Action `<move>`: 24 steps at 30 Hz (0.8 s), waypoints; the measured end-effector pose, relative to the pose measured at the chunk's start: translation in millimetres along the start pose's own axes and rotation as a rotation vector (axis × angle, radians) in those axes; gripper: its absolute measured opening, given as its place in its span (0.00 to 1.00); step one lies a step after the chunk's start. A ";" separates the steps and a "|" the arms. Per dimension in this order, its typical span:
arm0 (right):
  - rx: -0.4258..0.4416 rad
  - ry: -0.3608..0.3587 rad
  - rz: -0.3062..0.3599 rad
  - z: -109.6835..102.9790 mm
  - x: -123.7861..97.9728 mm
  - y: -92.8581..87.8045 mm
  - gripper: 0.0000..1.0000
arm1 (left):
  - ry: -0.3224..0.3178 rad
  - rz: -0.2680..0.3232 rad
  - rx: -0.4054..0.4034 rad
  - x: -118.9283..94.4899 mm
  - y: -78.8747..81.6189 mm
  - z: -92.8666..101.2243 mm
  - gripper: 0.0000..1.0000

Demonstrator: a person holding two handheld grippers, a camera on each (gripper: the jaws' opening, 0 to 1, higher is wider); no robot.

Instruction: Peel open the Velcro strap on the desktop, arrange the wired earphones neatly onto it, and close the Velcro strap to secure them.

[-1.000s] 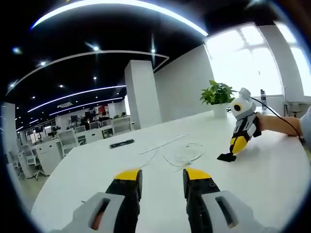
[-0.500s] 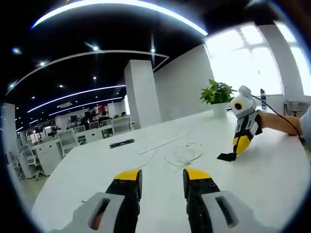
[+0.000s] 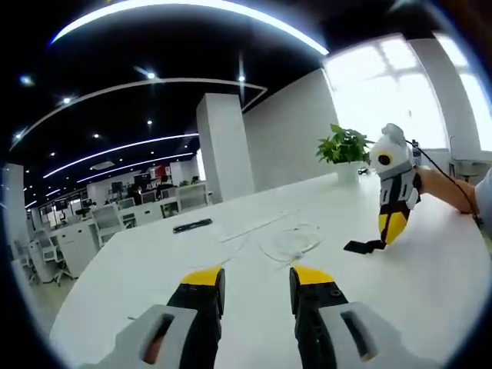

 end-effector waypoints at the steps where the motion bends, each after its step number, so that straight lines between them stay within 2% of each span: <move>1: -0.008 -0.008 -0.005 -0.3 -0.8 0.0 0.03 | 0.000 -0.001 0.001 0.1 -0.6 0.1 0.37; 6: -0.053 -0.053 -0.024 -9.9 -5.8 4.9 0.03 | 0.001 -0.006 0.001 0.9 -1.5 -0.2 0.37; 8: -0.089 -0.074 -0.052 -12.6 -7.0 4.8 0.03 | 0.001 -0.009 0.002 1.1 -2.3 0.1 0.37; 9: -0.093 -0.069 -0.053 -15.5 -7.3 5.1 0.03 | 0.000 -0.011 0.002 1.3 -2.9 0.3 0.37; 11: -0.064 0.027 -0.027 -31.0 -10.0 9.2 0.03 | -0.001 -0.013 0.000 1.6 -3.5 0.4 0.37; 13: -0.099 -0.043 -0.046 -29.3 -10.7 9.7 0.03 | -0.003 -0.014 -0.004 1.6 -4.0 0.6 0.37; 14: -0.155 -0.079 -0.061 -28.3 -10.8 8.8 0.03 | -0.005 -0.013 -0.007 1.7 -4.1 0.7 0.37; 17: -0.120 -0.054 -0.040 -33.1 -13.1 9.9 0.03 | -0.007 -0.012 -0.012 1.7 -4.3 0.8 0.37; 19: -0.145 -0.107 -0.036 -28.1 -15.0 11.4 0.03 | -0.004 -0.014 -0.007 1.8 -4.4 1.4 0.37; 24: -0.157 -0.109 -0.021 -31.8 -17.7 13.4 0.03 | -0.007 -0.015 -0.001 1.8 -4.1 1.4 0.37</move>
Point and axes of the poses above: the point that each gripper's makers call its tool centre point, and the gripper's own axes: x roughly forward along the fingers, z roughly to its right, y roughly out of its top, the point moved 6 cm from there along -x, roughly backward along the fingers, and after that the axes turned 13 degrees about -y, right-handed, at the moved point
